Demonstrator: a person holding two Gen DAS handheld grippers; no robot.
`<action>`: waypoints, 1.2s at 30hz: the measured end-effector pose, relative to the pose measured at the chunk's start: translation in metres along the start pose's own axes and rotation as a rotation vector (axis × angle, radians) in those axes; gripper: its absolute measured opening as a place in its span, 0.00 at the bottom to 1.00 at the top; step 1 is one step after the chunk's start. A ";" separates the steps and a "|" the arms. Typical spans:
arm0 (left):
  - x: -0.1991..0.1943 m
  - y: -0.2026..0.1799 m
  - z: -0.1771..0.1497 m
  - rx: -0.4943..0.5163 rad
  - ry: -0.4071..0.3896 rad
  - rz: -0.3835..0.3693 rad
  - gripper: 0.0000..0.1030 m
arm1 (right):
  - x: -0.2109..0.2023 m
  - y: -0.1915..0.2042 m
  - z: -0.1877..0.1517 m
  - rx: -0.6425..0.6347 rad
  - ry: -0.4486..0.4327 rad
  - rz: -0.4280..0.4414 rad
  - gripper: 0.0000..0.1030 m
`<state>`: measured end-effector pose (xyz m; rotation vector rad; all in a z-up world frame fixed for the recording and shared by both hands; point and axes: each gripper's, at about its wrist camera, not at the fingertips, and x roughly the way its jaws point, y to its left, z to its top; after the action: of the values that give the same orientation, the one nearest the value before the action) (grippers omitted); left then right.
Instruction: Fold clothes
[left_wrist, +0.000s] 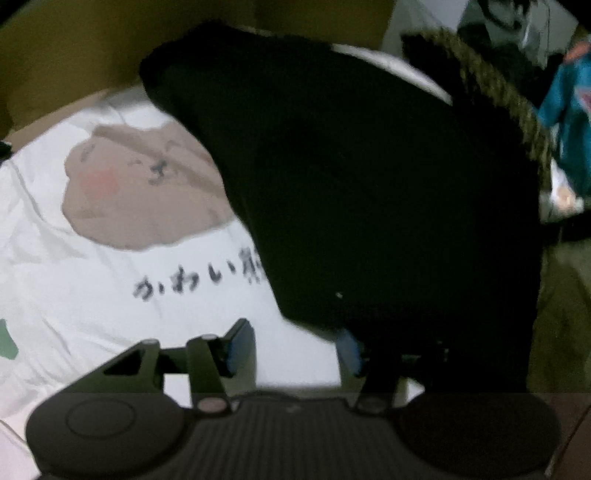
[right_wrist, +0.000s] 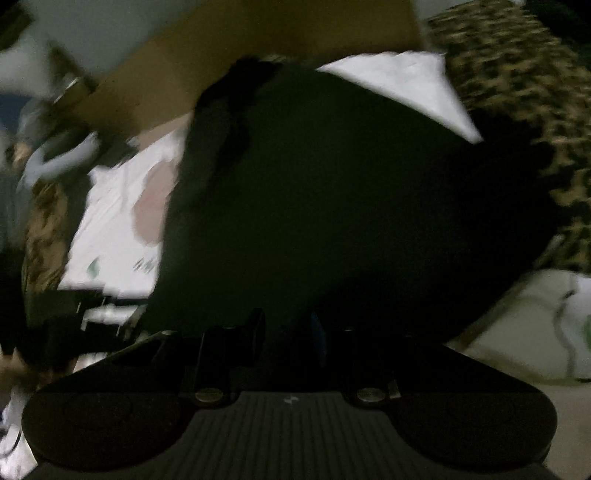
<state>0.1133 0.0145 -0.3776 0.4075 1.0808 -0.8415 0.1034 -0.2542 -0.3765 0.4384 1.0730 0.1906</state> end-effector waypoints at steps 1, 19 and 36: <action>-0.005 0.003 0.002 -0.020 -0.022 -0.006 0.57 | 0.002 0.006 -0.002 -0.021 0.014 0.024 0.33; -0.012 -0.004 0.025 -0.055 -0.109 -0.058 0.60 | 0.038 0.076 -0.026 -0.262 0.148 0.161 0.45; 0.007 -0.002 0.000 -0.072 -0.048 -0.100 0.60 | 0.020 0.048 -0.009 -0.218 0.066 0.062 0.01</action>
<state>0.1132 0.0101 -0.3834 0.2735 1.0910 -0.8933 0.1072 -0.2014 -0.3750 0.2706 1.0906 0.3752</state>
